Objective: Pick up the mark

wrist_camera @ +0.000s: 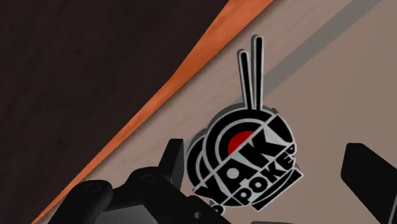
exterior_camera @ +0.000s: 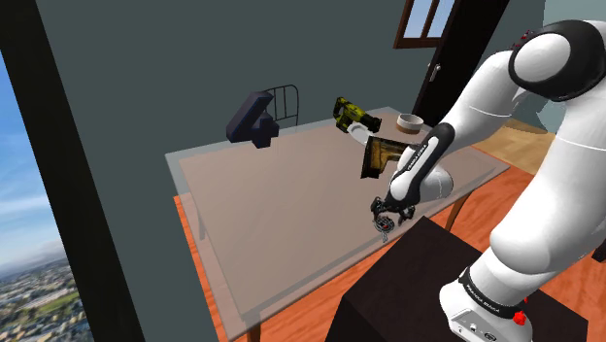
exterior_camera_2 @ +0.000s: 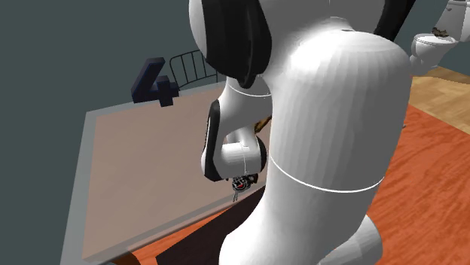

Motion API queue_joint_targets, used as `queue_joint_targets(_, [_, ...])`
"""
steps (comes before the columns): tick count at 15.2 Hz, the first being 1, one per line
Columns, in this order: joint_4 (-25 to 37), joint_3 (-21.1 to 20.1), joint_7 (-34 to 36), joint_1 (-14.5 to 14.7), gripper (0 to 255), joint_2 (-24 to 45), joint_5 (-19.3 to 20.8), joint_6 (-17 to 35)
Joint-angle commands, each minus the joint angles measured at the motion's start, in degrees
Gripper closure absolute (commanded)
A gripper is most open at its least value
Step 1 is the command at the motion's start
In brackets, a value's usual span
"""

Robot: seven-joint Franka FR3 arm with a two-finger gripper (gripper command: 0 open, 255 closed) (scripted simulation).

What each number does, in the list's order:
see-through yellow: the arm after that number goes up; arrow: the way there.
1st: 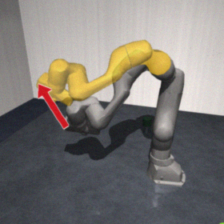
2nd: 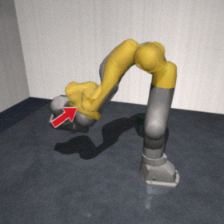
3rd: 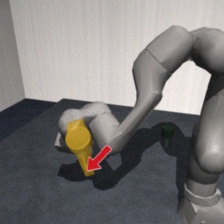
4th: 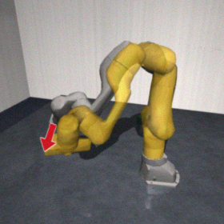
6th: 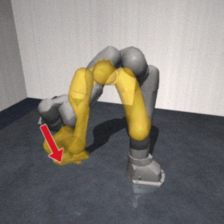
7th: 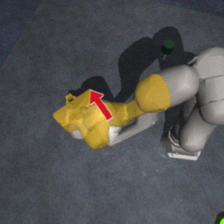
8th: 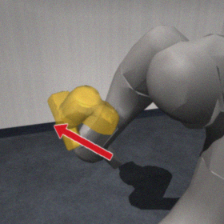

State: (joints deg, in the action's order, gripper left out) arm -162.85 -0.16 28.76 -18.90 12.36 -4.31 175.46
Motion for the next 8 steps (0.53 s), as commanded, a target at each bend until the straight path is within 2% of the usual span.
queue_joint_targets(1, [0.67,-0.69,-0.23,-0.87,0,3.00,-0.68,2.33])
queue_joint_targets(8, [3.16,-1.68,-0.46,-1.94,0,11.34,-0.72,8.19])
